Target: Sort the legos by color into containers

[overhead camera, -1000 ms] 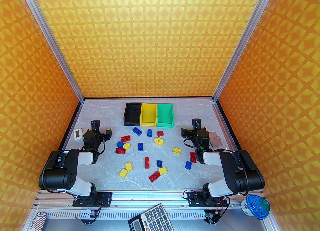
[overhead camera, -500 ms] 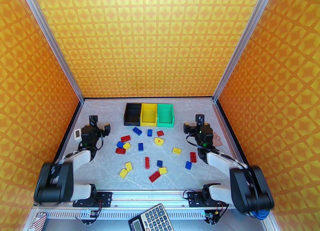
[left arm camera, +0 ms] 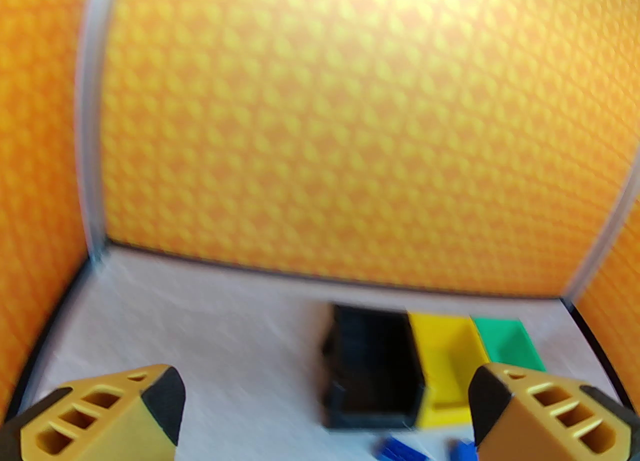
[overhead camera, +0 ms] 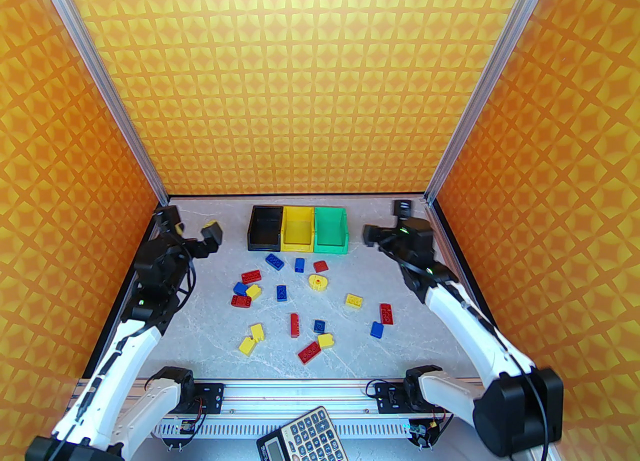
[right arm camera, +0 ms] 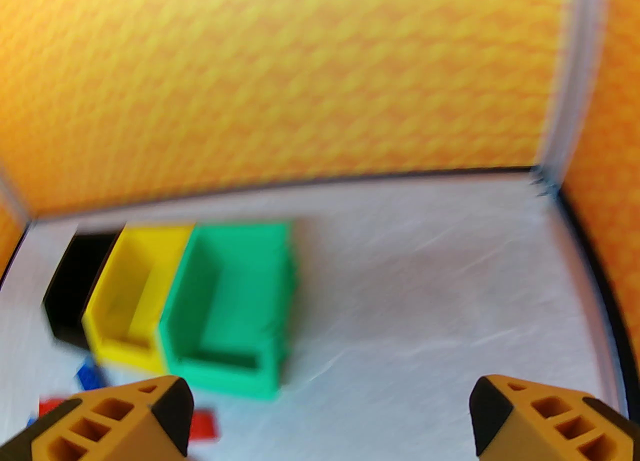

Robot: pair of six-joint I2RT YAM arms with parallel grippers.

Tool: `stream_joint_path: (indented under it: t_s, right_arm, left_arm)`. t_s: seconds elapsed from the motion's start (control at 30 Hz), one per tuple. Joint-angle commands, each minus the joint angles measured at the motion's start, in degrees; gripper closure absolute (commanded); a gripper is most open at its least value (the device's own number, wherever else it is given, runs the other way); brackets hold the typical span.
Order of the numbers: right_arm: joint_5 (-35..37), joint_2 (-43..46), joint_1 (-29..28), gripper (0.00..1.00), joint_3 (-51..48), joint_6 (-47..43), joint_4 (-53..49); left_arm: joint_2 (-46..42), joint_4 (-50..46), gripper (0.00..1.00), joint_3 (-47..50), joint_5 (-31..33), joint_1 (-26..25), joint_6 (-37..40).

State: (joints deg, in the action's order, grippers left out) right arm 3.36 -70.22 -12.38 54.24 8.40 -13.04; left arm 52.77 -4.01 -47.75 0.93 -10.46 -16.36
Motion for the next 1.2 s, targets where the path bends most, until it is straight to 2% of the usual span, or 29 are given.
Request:
stream_joint_path:
  t_s: [0.0, 0.07, 0.13, 0.27, 0.47, 0.77, 1.17]
  right_arm:
    - [0.44, -2.99, -2.33, 0.05, 1.59, 3.49, -15.59]
    - [-0.2, -3.37, -3.71, 0.07, -0.18, 8.29, -18.06]
    - [2.2, -2.81, -6.71, 0.07, -2.9, 13.49, -19.38]
    - [5.8, -2.51, -12.66, 0.09, -7.99, 23.48, -20.02]
    - [9.36, -3.93, -15.74, 0.12, -12.52, 32.47, -18.96]
    - [5.88, -7.42, -15.92, 0.18, -14.2, 34.4, -14.46]
    - [4.23, -13.22, -16.51, 0.27, -13.13, 34.31, -12.48]
  left_arm:
    - [1.59, -14.17, 0.01, -4.38, 0.48, -2.83, -3.01]
    - [2.77, -17.95, 0.01, -6.06, 0.56, -3.85, -4.24]
    - [4.0, -20.1, 0.01, -7.1, 0.54, -4.46, -5.05]
    - [6.86, -20.75, 0.01, -8.74, 0.48, -5.86, -5.02]
    - [13.18, -20.42, 0.01, -12.24, 0.56, -8.79, -3.36]
    - [16.82, -21.62, 0.01, -14.52, 0.61, -13.91, 1.3]
    - [18.0, -22.09, 0.01, -14.74, 0.54, -14.89, 2.65]
